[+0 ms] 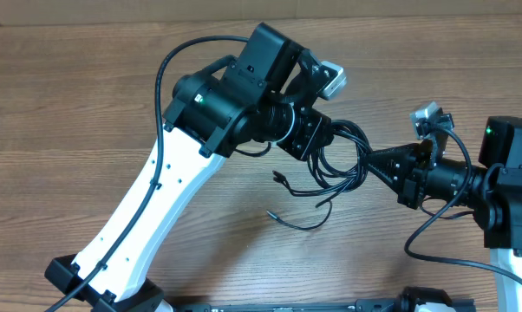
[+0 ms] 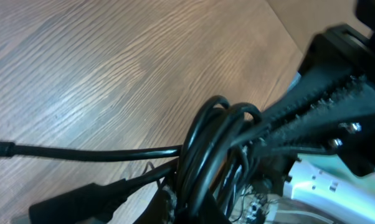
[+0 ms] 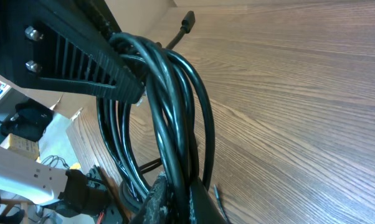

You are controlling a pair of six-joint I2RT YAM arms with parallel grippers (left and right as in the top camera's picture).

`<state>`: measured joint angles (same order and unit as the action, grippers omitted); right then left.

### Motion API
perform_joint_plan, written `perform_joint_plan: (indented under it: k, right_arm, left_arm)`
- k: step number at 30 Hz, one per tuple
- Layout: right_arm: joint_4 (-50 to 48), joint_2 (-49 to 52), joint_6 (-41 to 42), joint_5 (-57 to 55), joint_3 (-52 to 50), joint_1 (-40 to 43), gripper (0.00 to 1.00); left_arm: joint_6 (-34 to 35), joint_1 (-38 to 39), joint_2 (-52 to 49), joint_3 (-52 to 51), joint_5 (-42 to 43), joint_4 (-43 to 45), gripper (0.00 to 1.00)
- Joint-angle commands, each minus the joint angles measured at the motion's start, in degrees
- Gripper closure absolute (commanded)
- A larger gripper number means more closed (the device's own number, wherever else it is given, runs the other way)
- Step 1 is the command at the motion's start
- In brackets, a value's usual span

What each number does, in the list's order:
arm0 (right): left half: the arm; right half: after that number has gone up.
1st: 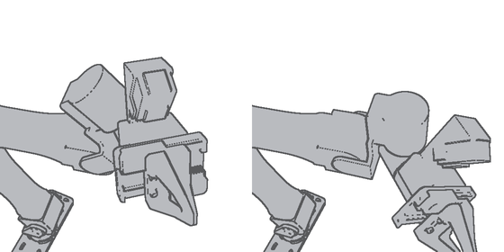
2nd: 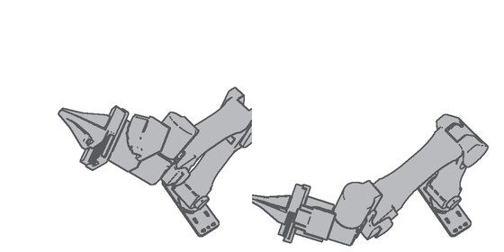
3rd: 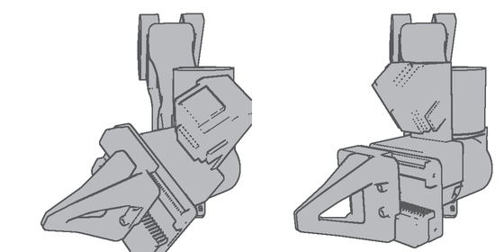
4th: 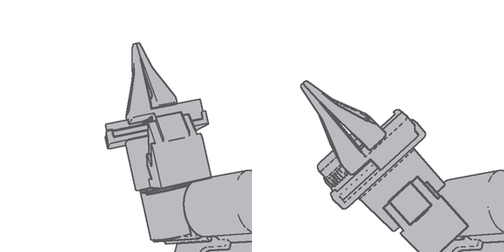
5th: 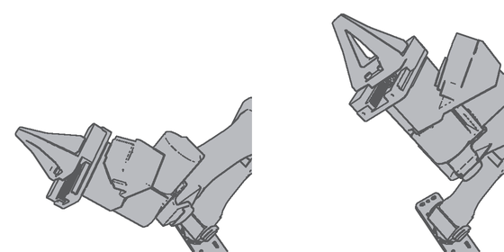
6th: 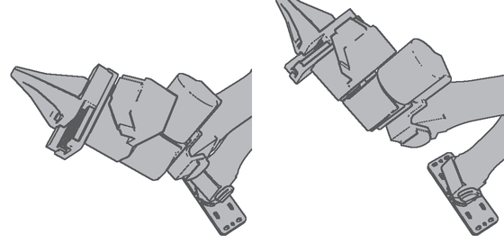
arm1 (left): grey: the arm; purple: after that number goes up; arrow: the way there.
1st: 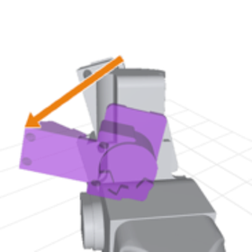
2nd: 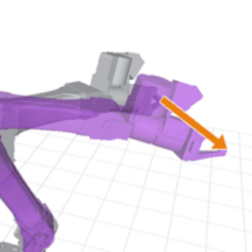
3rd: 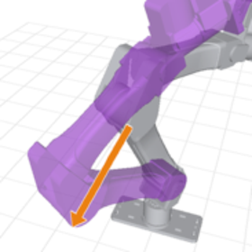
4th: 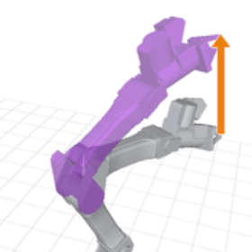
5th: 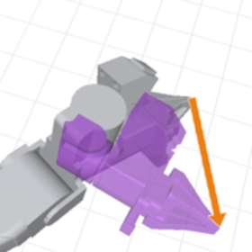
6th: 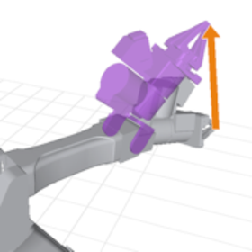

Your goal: Untangle cables

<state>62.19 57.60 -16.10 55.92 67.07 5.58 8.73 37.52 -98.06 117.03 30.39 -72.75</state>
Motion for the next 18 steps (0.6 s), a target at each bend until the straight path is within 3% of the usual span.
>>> perform_joint_plan:
  k: [1, 5, 10, 13, 18]
  right_arm:
    - [0.35, -0.37, 0.02, 0.09, 0.46, 0.0, 0.96]
    - [0.33, -0.35, 1.31, 0.09, 0.46, 0.0, 0.96]
    - [-3.04, -0.35, 8.94, 0.02, 0.46, 0.0, 0.96]
    - [-6.32, -0.37, 14.34, -0.59, 0.46, 0.0, 0.96]
    - [-12.35, -0.35, 22.34, -1.44, 0.46, 0.0, 0.96]
  left_arm:
    - [9.4, 0.33, -0.09, 0.44, -6.91, 0.57, 0.96]
    - [21.66, 0.31, -0.09, 0.44, -14.27, 0.61, 0.96]
    - [31.17, 0.0, -0.09, 0.44, -12.85, 1.55, 0.96]
    - [31.01, 0.04, -0.09, 0.44, -9.79, 1.73, 0.96]
    - [20.17, 2.05, -0.09, 0.44, -5.01, 2.8, 0.96]
